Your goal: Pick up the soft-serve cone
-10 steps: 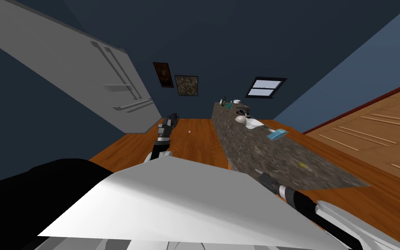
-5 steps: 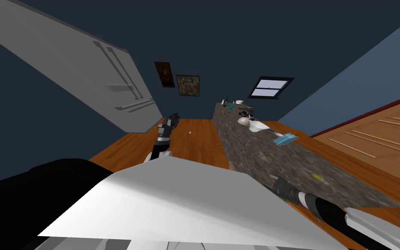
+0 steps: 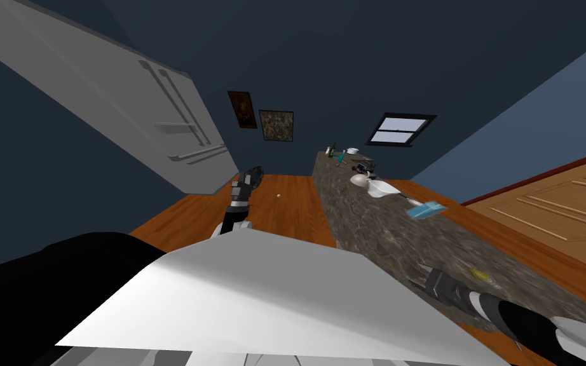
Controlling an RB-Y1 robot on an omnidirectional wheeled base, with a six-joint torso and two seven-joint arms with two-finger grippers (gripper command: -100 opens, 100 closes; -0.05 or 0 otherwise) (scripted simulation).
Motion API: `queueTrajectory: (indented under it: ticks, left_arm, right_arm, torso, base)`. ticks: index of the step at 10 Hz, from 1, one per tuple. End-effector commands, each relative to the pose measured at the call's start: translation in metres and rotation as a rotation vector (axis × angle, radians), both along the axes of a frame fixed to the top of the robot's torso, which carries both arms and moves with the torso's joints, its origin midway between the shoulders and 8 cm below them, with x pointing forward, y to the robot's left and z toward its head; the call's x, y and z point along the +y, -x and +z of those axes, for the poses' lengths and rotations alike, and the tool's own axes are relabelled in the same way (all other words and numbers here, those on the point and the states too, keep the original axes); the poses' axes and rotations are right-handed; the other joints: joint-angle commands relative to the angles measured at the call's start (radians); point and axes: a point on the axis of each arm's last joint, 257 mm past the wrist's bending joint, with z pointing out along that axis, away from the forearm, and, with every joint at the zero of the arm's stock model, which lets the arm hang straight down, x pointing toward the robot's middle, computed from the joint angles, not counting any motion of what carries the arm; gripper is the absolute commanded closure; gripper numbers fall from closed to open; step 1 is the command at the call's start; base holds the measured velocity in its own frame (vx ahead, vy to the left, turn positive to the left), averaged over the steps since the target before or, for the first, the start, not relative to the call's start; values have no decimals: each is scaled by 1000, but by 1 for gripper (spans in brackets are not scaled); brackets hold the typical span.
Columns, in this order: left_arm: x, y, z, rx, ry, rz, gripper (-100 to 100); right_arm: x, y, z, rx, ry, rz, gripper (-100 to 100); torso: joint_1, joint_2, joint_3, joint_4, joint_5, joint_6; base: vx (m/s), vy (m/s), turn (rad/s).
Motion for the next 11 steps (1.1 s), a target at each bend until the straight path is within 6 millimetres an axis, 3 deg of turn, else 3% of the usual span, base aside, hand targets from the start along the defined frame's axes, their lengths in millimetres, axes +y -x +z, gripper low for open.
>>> queueTrajectory:
  ticks: [1,3,4,7,9,11]
  left_arm:
    - [0,0,0,0,0,0,0]
    - [0,0,0,0,0,0,0]
    - [0,0,0,0,0,0,0]
    - [0,0,0,0,0,0,0]
    - [0,0,0,0,0,0,0]
    - [0,0,0,0,0,0,0]
  right_arm:
    - [-22,3,10,17,50,-14,-100]
    - [-66,16,32,57,150,-27,-100]
    - [-66,16,32,57,150,-27,-100]
    - [-97,29,48,93,223,-45,-100]
    - [-117,44,57,124,267,-62,-100]
    - [-124,60,55,154,281,-76,-100]
  torso:
    - [0,0,0,0,0,0]
    - [1,2,1,0,0,0]
    - [-2,0,0,0,0,0]
    - [0,4,2,1,-1,0]
    - [-4,3,1,0,-1,1]
    - [-8,1,0,0,-2,0]
  base:
    - [131,-49,26]
    - [127,-72,24]
    - [105,-80,21]
    - [84,-73,7]
    - [121,-143,-3]
    - [115,-196,-2]
